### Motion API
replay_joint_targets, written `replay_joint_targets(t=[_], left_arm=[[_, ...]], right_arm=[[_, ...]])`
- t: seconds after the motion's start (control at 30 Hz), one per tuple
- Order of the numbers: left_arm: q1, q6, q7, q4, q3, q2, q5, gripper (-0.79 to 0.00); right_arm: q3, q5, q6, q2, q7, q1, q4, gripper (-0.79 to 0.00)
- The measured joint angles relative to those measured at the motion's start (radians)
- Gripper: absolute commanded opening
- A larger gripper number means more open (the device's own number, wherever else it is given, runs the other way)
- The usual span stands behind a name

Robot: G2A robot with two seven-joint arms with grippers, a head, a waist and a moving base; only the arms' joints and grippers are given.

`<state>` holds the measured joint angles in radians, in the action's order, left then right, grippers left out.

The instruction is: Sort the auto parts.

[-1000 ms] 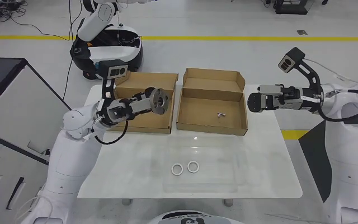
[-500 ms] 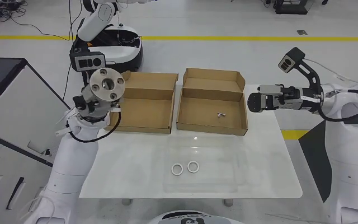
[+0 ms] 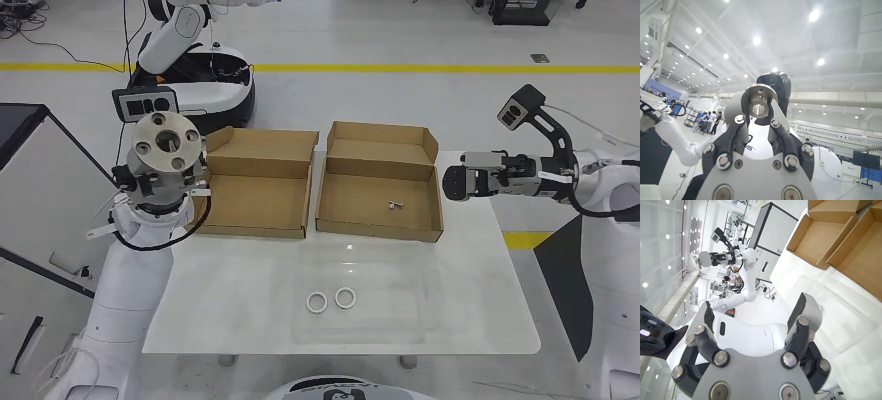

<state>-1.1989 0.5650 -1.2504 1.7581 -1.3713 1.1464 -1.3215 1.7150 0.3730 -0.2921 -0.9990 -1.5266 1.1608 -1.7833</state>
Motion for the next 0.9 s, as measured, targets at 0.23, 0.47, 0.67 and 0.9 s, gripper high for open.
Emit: replay_joint_targets(t=[0.23, 0.47, 0.67, 0.9], left_arm=[[-0.024, -0.039, 0.061, 0.056, 0.003, 0.016, -0.13, -0.785], [-0.027, -0.065, 0.055, 0.057, 0.004, 0.033, -0.224, -0.785], [-0.025, -0.088, 0.019, 0.032, -0.011, 0.038, -0.149, -0.785], [-0.03, -0.097, 0.004, 0.01, -0.015, 0.039, 0.028, -0.785]], right_arm=[[0.0, 0.0, 0.0, 0.0, 0.0, 0.0, 0.0, 0.0], [0.0, 0.0, 0.0, 0.0, 0.0, 0.0, 0.0, 0.0], [0.0, 0.0, 0.0, 0.0, 0.0, 0.0, 0.0, 0.0], [0.0, 0.0, 0.0, 0.0, 0.0, 0.0, 0.0, 0.0]])
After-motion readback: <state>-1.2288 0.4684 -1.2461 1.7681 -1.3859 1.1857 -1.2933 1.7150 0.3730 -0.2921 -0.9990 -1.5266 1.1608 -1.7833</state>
